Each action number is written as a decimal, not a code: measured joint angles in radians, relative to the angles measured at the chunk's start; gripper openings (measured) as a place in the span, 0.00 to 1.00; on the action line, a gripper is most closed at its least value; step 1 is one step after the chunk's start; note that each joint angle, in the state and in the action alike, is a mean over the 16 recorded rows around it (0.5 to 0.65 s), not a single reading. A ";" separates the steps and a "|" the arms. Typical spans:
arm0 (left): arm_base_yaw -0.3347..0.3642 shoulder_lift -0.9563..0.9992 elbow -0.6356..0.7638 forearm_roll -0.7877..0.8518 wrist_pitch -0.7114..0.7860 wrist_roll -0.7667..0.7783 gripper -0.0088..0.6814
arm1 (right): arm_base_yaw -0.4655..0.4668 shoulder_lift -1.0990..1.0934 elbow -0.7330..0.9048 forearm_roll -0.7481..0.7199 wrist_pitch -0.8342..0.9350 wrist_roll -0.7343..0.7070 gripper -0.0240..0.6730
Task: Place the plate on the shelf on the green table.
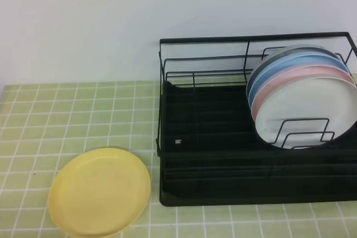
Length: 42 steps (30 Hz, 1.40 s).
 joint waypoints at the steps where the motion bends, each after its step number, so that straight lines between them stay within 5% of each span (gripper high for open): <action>1: 0.000 0.000 0.000 -0.002 0.000 0.000 0.01 | 0.000 0.000 0.000 0.000 0.000 0.000 0.03; 12: 0.000 0.000 0.000 -0.159 -0.010 0.000 0.01 | 0.000 0.000 0.000 0.000 0.000 0.000 0.03; 30: 0.000 0.000 0.000 -0.792 -0.244 -0.012 0.01 | 0.000 0.000 0.000 0.002 -0.007 -0.001 0.03; 42: 0.000 0.000 0.000 -1.025 -0.302 -0.019 0.01 | 0.000 0.000 0.001 0.130 -0.256 0.022 0.03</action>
